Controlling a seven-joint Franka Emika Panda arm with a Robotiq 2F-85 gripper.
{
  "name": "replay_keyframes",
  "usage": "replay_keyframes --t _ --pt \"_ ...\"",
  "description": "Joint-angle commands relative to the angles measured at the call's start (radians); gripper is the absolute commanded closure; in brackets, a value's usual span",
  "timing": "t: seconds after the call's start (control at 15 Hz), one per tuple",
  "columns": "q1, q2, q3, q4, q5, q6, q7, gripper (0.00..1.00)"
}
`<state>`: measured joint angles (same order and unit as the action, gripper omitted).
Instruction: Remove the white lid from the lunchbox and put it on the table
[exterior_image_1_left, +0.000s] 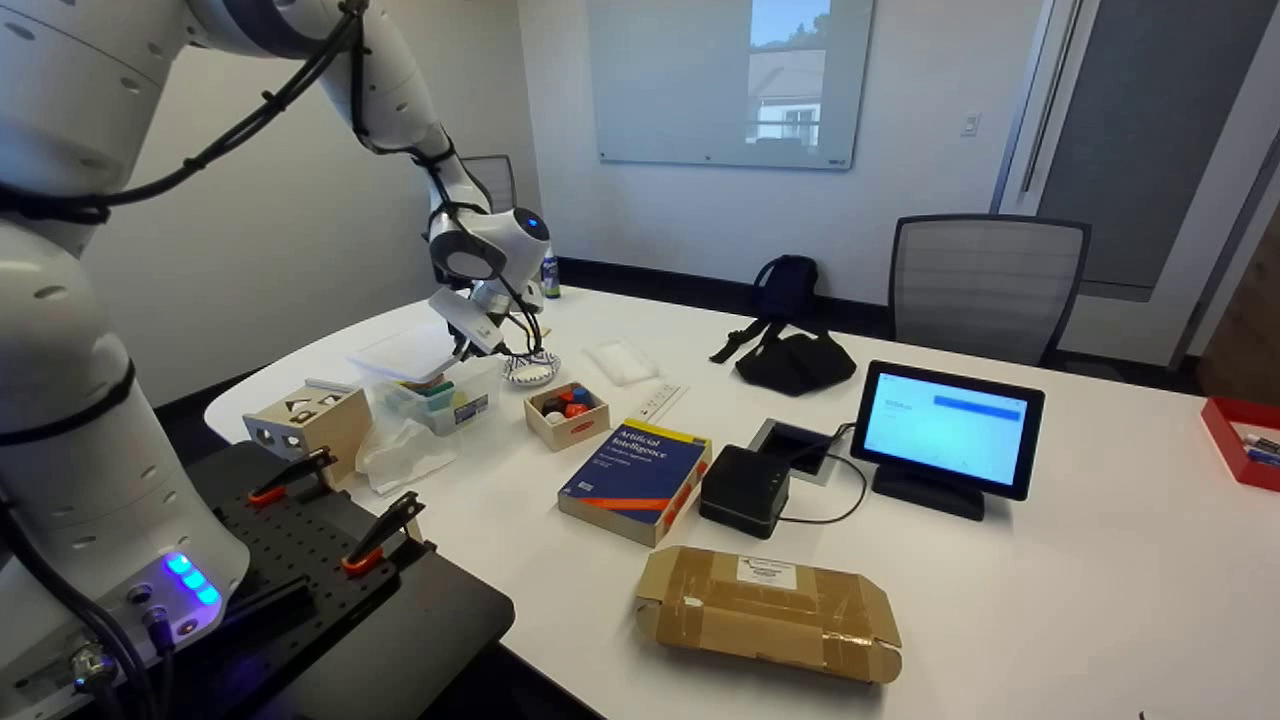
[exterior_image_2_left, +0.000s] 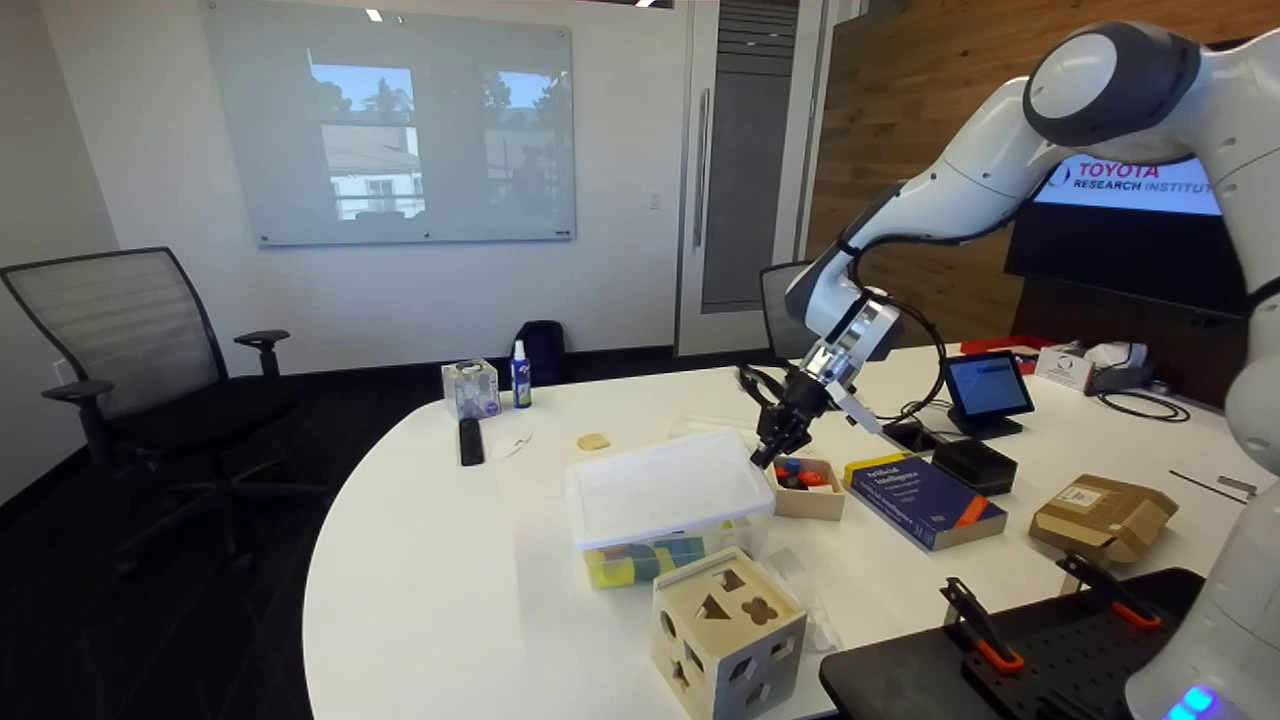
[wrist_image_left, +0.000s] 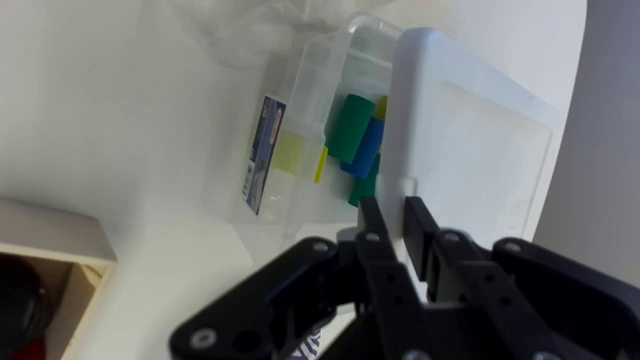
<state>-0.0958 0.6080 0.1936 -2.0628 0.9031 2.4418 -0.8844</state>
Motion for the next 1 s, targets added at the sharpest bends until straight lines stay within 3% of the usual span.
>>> replay_keyframes --t 0.0,0.33,0.53,0.6,0.73,0.93 --pt "-0.073 -0.051 0.027 0.006 0.129 -0.079 -0.048 0.96" --pt "-0.115 -0.101 -0.041 0.04 0.323 -0.22 -0.113 0.96" --pt "-0.106 -0.105 -0.114 0.073 0.358 -0.278 -0.098 0.96" --pt "-0.095 -0.103 -0.136 0.078 0.338 -0.292 -0.08 0.58" --pt "-0.078 -0.095 -0.162 0.071 0.321 -0.305 -0.08 0.5" --pt "-0.038 -0.088 -0.169 0.03 0.3 -0.276 -0.1 0.26"
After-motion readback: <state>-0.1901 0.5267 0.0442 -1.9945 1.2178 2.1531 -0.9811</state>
